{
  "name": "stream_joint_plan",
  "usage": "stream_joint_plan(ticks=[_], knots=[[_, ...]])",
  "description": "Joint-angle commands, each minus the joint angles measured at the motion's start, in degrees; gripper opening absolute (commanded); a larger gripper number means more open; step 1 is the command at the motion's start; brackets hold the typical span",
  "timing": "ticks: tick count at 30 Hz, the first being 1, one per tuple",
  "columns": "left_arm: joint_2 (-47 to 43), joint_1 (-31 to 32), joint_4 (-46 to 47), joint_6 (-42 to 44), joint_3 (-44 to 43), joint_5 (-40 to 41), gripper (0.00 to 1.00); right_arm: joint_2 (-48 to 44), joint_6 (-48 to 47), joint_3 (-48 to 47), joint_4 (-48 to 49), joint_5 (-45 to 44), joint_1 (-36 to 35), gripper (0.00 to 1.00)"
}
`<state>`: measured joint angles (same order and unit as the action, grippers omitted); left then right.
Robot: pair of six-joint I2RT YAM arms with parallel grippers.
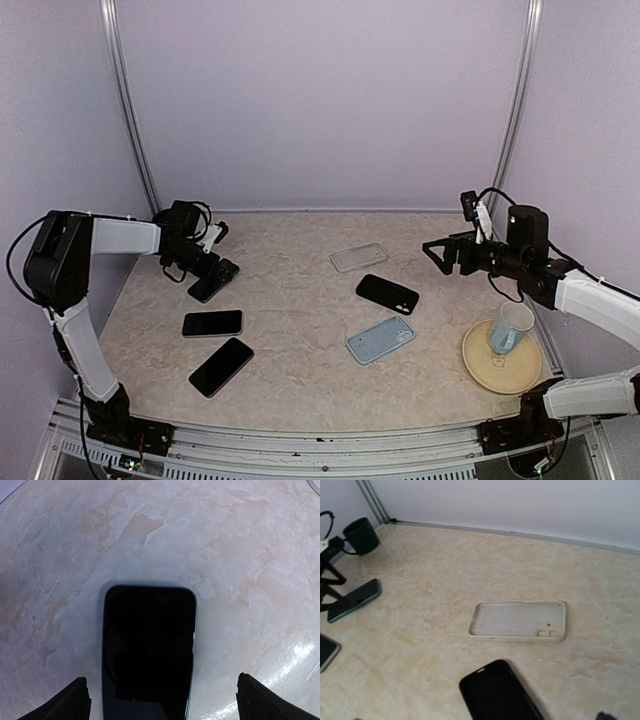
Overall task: Put the phone into the phone case
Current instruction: Pick up the phone from the corner of the board.
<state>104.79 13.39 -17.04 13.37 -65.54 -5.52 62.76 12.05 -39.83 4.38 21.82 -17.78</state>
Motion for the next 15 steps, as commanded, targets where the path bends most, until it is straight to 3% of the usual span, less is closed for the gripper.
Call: stream_joint_plan(ticks=[1, 15], knots=[[1.29, -1.61, 1.43, 2.61, -2.78, 0.27, 0.99, -1.33, 0.4, 0.46, -0.01, 0.27, -1.55, 1.0], [8.9, -3.48, 0.84, 3.79, -9.05, -4.73, 0.99, -0.81, -0.54, 0.24, -0.99, -2.03, -3.54, 1.0]])
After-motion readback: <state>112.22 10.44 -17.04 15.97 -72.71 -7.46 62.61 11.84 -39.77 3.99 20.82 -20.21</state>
